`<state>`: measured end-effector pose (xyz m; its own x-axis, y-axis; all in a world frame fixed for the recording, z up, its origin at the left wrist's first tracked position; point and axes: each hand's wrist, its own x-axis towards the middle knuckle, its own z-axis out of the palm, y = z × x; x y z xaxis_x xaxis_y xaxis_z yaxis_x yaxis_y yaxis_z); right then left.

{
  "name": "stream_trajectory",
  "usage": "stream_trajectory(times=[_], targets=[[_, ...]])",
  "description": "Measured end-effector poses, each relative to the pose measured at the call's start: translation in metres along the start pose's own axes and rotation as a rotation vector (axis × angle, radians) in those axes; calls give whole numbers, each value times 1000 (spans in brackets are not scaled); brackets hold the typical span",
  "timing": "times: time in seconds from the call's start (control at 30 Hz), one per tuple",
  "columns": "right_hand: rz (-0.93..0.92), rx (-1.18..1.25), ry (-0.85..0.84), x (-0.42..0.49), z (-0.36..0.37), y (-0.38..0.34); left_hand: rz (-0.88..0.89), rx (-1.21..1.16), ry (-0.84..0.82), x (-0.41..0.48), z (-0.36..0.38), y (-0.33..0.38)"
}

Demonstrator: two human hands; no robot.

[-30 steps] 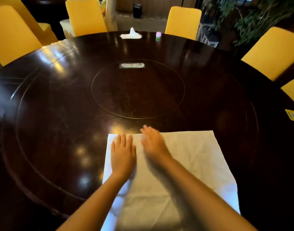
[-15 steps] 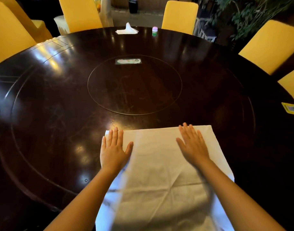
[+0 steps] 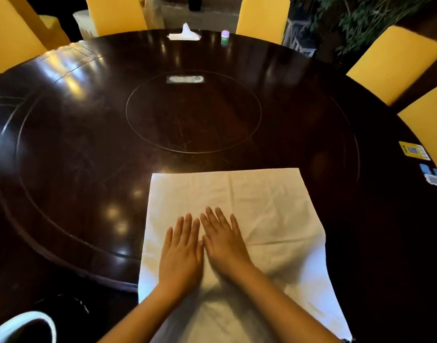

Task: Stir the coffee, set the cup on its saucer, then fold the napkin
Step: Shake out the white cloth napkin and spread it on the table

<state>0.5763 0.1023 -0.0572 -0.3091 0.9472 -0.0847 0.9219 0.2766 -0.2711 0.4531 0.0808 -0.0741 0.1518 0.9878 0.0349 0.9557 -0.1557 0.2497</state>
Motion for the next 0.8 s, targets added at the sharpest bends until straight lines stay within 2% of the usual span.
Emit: stream_trajectory(times=[0.1,0.27,0.43,0.53,0.57,0.6,0.67,0.73,0.8], targets=[[49,-45,96,-14,8,21,-22,28,-13,-10,1,-14],[142,-105,113,-35,1,84,21,78,6,-1,-6,-43],[301,-103,117,-60,-18,142,-62,114,-1,2,-17,-68],[481,-84,157,-77,-22,148,-78,108,6,-13,-22,-62],[475,-76,194,-84,-20,137,-38,89,39,-25,-21,-53],[396,-59,235,-92,-14,119,25,53,72,-41,-16,-42],[83,41,272,-111,10,72,174,-66,66,-87,2,-17],[-233,115,163,-138,39,23,314,-99,-17,-135,26,-2],[-373,97,19,-158,57,-1,359,-61,-62,-170,43,-4]])
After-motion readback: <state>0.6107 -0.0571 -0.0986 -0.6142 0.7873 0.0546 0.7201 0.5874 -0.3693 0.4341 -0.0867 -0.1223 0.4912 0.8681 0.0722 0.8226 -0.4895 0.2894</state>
